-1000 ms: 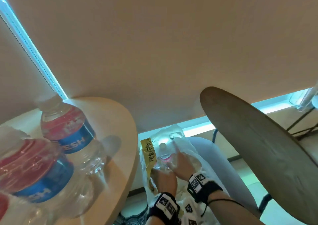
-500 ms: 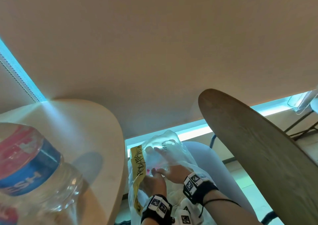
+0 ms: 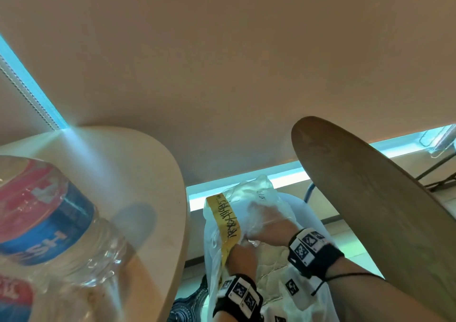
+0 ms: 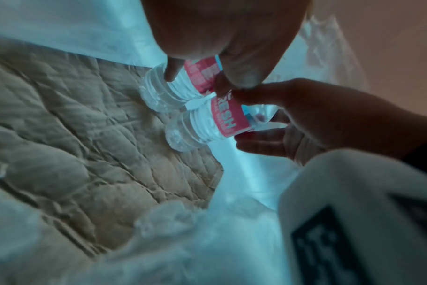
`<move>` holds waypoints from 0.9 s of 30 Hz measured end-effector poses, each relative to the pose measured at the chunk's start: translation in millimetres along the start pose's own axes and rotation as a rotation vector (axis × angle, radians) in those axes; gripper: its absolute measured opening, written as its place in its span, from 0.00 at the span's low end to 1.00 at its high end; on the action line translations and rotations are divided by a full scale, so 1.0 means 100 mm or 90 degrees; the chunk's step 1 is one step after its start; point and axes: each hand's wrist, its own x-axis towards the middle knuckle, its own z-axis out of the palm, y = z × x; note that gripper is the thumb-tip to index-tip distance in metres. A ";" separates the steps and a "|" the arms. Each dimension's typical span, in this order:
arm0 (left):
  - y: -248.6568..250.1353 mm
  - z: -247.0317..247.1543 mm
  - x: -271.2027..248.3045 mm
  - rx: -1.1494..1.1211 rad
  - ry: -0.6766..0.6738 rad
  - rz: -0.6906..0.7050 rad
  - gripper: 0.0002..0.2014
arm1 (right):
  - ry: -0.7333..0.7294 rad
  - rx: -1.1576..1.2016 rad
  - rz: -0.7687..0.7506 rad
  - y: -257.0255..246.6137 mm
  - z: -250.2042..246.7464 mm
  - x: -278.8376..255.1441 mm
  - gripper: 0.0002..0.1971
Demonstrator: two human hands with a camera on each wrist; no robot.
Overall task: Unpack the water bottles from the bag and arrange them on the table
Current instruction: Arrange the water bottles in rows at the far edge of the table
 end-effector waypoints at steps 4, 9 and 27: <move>0.12 0.08 -0.20 -0.030 0.020 -0.039 0.25 | -0.007 -0.170 -0.050 0.02 -0.11 -0.18 0.25; 0.11 0.14 -0.44 -0.033 0.016 0.005 0.31 | -0.041 -0.293 -0.046 0.07 -0.28 -0.38 0.23; 0.19 0.02 -0.61 -0.063 -0.342 0.138 0.35 | -0.045 -0.185 -0.136 0.35 -0.55 -0.83 0.29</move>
